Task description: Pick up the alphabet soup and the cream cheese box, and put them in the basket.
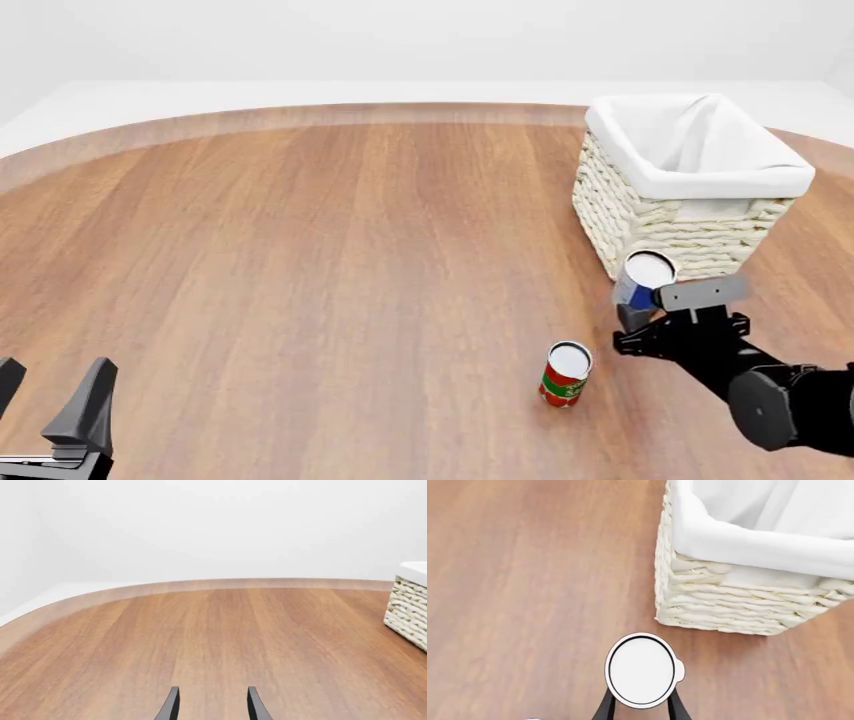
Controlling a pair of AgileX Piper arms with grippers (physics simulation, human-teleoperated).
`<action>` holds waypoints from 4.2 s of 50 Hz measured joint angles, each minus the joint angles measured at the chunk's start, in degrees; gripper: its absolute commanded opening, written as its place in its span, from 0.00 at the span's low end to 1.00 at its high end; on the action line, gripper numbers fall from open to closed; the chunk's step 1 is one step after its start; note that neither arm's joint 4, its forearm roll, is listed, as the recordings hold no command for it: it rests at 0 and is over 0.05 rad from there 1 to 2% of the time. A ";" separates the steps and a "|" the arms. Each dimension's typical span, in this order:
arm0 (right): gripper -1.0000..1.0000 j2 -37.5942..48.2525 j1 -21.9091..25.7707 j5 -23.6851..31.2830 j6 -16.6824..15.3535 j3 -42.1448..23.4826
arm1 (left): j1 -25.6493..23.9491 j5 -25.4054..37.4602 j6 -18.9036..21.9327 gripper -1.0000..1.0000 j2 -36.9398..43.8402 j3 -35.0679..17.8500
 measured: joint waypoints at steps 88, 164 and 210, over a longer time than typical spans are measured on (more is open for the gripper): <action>0.00 -16.81 -4.87 18.97 -11.50 -23.08 | 0.00 0.00 0.00 1.00 0.00 0.00; 0.00 19.10 -9.24 36.26 -9.51 -69.04 | 0.00 0.00 0.00 1.00 0.00 0.00; 0.00 34.28 -11.73 42.50 -7.66 -79.84 | 0.00 0.00 0.00 1.00 0.00 0.00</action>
